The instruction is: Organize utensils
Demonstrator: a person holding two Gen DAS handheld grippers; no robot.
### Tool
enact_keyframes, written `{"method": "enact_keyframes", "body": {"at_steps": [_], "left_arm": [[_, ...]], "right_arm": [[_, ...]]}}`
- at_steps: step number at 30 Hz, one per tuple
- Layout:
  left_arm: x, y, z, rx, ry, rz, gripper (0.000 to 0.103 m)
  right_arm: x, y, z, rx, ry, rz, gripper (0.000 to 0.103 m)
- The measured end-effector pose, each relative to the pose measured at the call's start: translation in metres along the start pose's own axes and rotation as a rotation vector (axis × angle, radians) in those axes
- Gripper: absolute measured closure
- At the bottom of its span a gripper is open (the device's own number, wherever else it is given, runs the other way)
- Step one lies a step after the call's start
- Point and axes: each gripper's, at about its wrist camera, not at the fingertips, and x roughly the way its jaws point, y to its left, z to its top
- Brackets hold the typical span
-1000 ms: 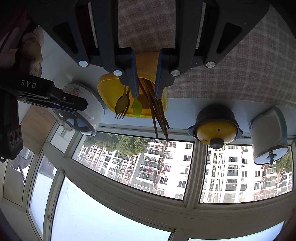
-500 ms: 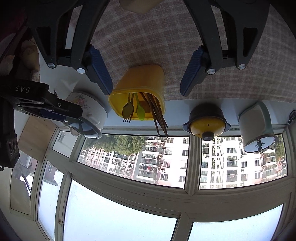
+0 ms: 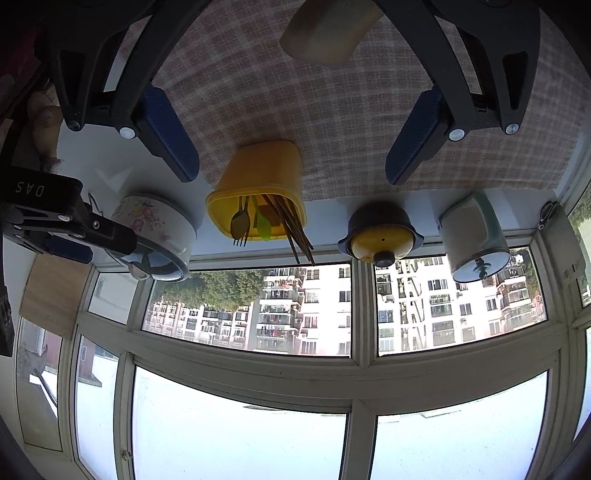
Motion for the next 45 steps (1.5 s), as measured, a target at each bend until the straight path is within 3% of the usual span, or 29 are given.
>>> {"method": "enact_keyframes", "body": {"at_steps": [45], "left_arm": [[-0.0030,0.0038,0.0022,0.022,-0.004,0.071,0.000]], "right_arm": [[-0.0058,0.0008,-0.0012,-0.002,-0.009,-0.015,0.000]]}}
